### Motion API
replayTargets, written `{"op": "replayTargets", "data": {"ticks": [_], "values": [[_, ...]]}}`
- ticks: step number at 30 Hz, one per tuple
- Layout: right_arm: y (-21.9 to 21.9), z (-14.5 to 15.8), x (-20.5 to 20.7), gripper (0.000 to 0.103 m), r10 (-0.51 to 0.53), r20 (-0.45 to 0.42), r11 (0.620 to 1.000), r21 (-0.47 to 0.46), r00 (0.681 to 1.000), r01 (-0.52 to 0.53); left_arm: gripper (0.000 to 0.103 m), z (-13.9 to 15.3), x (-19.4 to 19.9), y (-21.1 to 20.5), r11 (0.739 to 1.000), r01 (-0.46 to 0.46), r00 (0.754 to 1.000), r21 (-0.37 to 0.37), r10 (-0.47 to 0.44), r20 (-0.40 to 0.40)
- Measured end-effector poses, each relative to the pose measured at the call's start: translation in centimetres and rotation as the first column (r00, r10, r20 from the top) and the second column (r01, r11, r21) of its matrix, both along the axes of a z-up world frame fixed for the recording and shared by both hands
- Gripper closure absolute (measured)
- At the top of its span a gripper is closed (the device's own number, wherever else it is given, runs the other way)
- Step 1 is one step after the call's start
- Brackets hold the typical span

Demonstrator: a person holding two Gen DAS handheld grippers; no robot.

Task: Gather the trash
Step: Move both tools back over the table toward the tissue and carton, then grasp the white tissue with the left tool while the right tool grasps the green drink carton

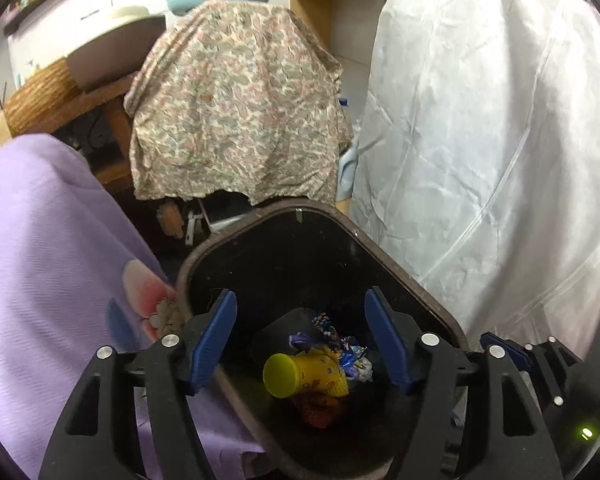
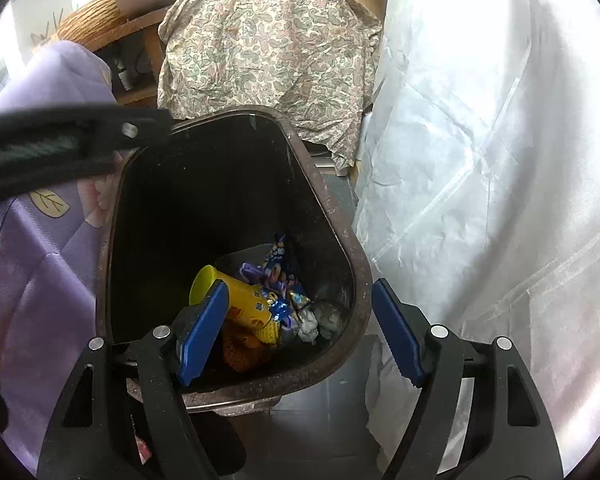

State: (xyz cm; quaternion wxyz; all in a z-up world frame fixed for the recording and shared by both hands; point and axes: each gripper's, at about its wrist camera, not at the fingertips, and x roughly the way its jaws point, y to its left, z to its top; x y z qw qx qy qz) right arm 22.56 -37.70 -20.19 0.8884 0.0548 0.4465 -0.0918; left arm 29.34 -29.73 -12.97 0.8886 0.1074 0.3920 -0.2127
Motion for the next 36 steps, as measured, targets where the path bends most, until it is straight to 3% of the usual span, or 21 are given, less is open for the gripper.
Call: {"op": "replayTargets", "data": {"ticks": [6,14,19,23,25,28,31,36], "values": [[0.4,1.2,-0.1,0.029,0.008,0.021,1.0,0.01,1.0,-0.008,0.021,4.4,-2.4,2.3,0.997,0.002,0.999,-0.075,0.002,0.052],[1.9,5.7,0.3,0.029,0.036,0.119,0.999,0.035,0.992,-0.04,0.011,10.5,-4.8,8.1,0.991,-0.002,0.993,-0.136,0.018,0.12],[4.3,9.8,0.6,0.027,0.094,0.198,0.993,0.056,0.976,-0.107,0.007,12.8,-5.2,12.7,0.99,-0.069,0.98,-0.124,0.091,0.179],[7.4,12.8,2.1,0.025,0.173,0.236,0.972,0.115,0.956,-0.204,0.007,13.8,-4.7,17.8,0.978,-0.178,0.957,-0.107,0.197,0.212],[9.3,14.0,3.2,0.02,0.218,0.245,0.955,0.147,0.945,-0.259,0.007,14.1,-4.6,20.2,0.966,-0.245,0.938,-0.083,0.258,0.23],[12.8,15.4,5.0,0.02,0.294,0.255,0.916,0.201,0.921,-0.348,0.007,14.5,-3.9,24.2,0.939,-0.338,0.911,-0.059,0.342,0.229],[16.9,16.4,7.1,0.02,0.361,0.262,0.877,0.232,0.895,-0.421,0.007,14.4,-3.0,28.3,0.899,-0.437,0.877,-0.017,0.43,0.215],[22.8,18.1,9.5,0.02,0.429,0.274,0.837,0.237,0.861,-0.493,0.009,12.4,-0.4,34.7,0.828,-0.56,0.824,0.013,0.556,0.106]]}}
